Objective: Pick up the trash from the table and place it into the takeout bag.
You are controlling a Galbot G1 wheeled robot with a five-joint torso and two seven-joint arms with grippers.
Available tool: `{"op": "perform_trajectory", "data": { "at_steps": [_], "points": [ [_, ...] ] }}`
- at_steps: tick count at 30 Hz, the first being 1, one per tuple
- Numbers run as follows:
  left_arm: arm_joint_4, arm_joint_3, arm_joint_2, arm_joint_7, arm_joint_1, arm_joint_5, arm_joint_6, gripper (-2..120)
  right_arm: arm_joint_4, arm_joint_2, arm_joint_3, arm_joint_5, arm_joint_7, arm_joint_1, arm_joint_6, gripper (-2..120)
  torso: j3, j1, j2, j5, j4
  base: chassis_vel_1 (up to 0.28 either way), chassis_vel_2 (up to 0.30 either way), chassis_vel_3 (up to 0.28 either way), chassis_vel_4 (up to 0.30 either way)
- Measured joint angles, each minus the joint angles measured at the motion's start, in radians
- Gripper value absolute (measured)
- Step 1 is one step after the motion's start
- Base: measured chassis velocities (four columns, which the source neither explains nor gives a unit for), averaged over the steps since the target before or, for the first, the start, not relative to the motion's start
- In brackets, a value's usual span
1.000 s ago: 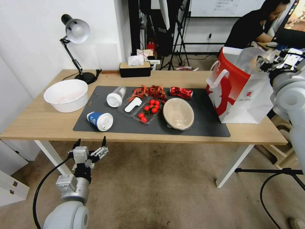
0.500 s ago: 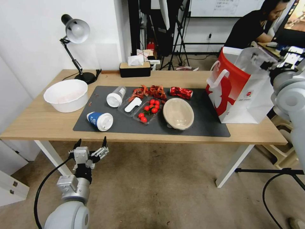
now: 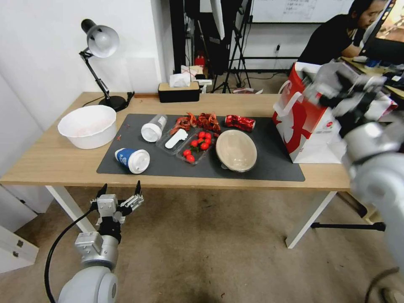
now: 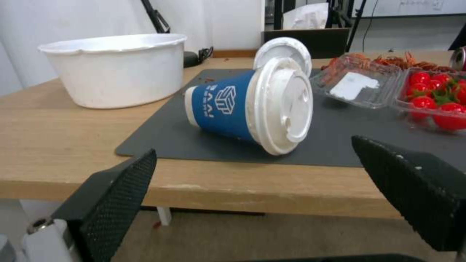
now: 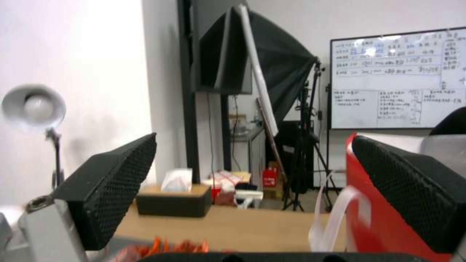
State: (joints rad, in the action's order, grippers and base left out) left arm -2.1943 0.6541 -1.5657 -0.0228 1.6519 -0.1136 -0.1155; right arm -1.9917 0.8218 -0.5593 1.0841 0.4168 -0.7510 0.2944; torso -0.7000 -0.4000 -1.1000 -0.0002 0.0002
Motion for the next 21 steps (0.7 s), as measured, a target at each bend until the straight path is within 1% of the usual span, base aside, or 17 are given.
{"op": "perform_trajectory", "data": {
  "at_steps": [1,3,5,6,8,9,10,11,13,14,15,17,18,19,21],
  "points": [
    [0.000,0.000,0.000,0.000,0.000,0.000,0.000,100,0.000,0.000,0.000,0.000,0.000,0.000,0.000,100,0.000,0.000,0.000,0.0000,0.0000,0.000,0.000,0.000,0.000],
    [0.001,0.002,0.002,0.000,0.000,-0.001,0.001,100,-0.112,-0.001,-0.030,-0.055,-0.090,-0.118,-0.044,100,0.000,0.000,0.000,-0.0001,-0.0002,0.000,0.000,0.000,0.000],
    [0.004,0.002,0.004,0.000,0.000,-0.002,0.003,100,-0.209,0.015,-0.042,-0.164,-0.181,-0.271,-0.090,100,0.000,0.000,0.000,0.0000,-0.0002,0.000,0.000,0.000,0.000],
    [0.004,0.002,0.004,0.000,0.000,-0.002,0.003,100,-0.209,0.015,-0.042,-0.164,-0.181,-0.271,-0.090,100,0.000,0.000,0.000,0.0000,-0.0002,0.000,0.000,0.000,0.000],
    [0.009,0.002,0.004,0.000,0.000,-0.003,0.006,100,-0.276,0.054,-0.032,-0.295,-0.231,-0.408,-0.127,100,0.000,0.000,0.000,0.0000,-0.0003,0.000,0.000,0.000,0.000],
    [0.010,0.002,0.005,0.000,-0.001,-0.004,0.007,100,-0.298,0.084,-0.022,-0.384,-0.253,-0.481,-0.162,100,0.000,0.000,0.000,-0.0001,0.0002,0.000,0.000,0.000,0.000],
    [0.010,0.002,0.005,0.000,-0.001,-0.004,0.007,100,-0.298,0.084,-0.022,-0.384,-0.253,-0.481,-0.162,100,0.000,0.000,0.000,-0.0001,0.0002,0.000,0.000,0.000,0.000],
    [0.011,0.002,0.007,0.000,-0.001,-0.004,0.008,100,-0.307,0.100,-0.014,-0.429,-0.260,-0.523,-0.180,100,0.000,0.000,0.000,0.0001,-0.0001,0.000,0.000,0.000,0.000],
    [0.013,0.002,0.011,0.000,-0.001,-0.006,0.013,100,-0.320,0.160,0.017,-0.565,-0.260,-0.653,-0.251,100,0.000,0.000,0.000,-0.0001,-0.0002,0.000,0.000,0.000,0.000],
    [0.013,0.002,0.011,0.000,-0.001,-0.006,0.013,100,-0.320,0.160,0.017,-0.565,-0.260,-0.653,-0.251,100,0.000,0.000,0.000,-0.0001,-0.0002,0.000,0.000,0.000,0.000],
    [0.014,0.002,0.014,0.000,-0.001,-0.006,0.015,100,-0.316,0.194,0.033,-0.635,-0.252,-0.717,-0.292,100,0.000,0.000,0.000,0.0002,-0.0003,0.000,0.000,0.000,0.000],
    [0.016,0.002,0.019,0.000,-0.001,-0.008,0.020,100,-0.282,0.261,0.071,-0.771,-0.204,-0.845,-0.363,100,0.000,0.000,0.000,0.0000,-0.0003,0.000,0.000,0.000,0.000],
    [0.016,0.002,0.019,0.000,-0.001,-0.008,0.020,100,-0.282,0.261,0.071,-0.771,-0.204,-0.845,-0.363,100,0.000,0.000,0.000,0.0000,-0.0003,0.000,0.000,0.000,0.000],
    [0.017,0.003,0.021,0.000,-0.001,-0.008,0.021,100,-0.252,0.290,0.091,-0.835,-0.173,-0.904,-0.406,100,0.000,0.000,0.000,0.0000,-0.0003,0.000,0.000,0.000,0.000],
    [0.018,0.002,0.023,0.000,-0.001,-0.009,0.022,100,-0.212,0.314,0.099,-0.887,-0.156,-0.950,-0.470,100,0.000,0.000,0.000,0.0002,-0.0002,0.000,0.000,0.000,0.000]
  ]
}}
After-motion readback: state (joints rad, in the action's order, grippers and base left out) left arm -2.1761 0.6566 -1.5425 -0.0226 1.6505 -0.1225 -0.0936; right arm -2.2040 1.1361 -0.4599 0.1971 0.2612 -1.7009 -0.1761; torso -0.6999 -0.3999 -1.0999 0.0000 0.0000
